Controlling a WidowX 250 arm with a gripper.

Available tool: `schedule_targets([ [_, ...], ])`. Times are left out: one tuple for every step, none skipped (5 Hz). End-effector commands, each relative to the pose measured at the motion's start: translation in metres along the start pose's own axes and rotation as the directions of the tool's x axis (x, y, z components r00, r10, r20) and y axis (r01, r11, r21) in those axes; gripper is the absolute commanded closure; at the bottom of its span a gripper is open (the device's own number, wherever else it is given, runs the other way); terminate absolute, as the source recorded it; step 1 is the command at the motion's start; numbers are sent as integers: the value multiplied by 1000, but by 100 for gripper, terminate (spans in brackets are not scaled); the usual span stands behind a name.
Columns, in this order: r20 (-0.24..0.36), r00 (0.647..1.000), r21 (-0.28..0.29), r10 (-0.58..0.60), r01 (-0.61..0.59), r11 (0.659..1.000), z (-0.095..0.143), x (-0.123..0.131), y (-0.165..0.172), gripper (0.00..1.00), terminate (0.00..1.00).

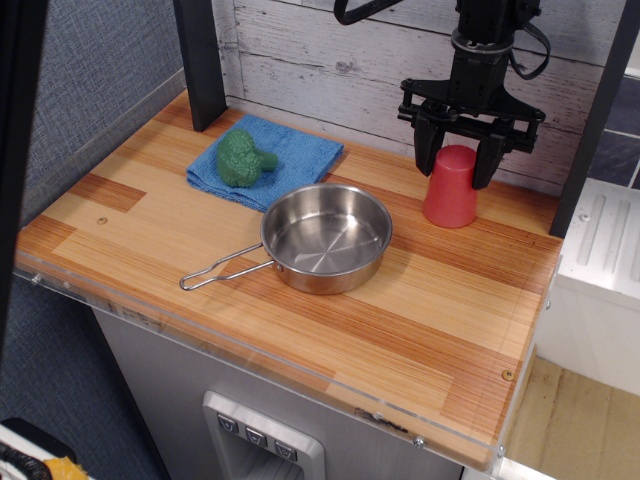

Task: Move the red cup to the top right corner

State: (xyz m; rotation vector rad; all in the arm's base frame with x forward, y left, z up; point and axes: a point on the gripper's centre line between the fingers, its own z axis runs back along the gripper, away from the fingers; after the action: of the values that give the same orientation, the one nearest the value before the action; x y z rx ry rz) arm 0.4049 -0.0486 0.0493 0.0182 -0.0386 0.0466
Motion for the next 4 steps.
schedule_targets([
  [75, 996, -13, 52, -51, 999, 43, 3, 3, 0, 0],
  [84, 995, 45, 62, -66, 997, 65, -4, 3, 0, 0],
  [80, 992, 56, 102, -107, 993, 84, -21, 12, 0, 0],
  [86, 983, 50, 163, -168, 985, 95, -44, 32, 0, 0],
])
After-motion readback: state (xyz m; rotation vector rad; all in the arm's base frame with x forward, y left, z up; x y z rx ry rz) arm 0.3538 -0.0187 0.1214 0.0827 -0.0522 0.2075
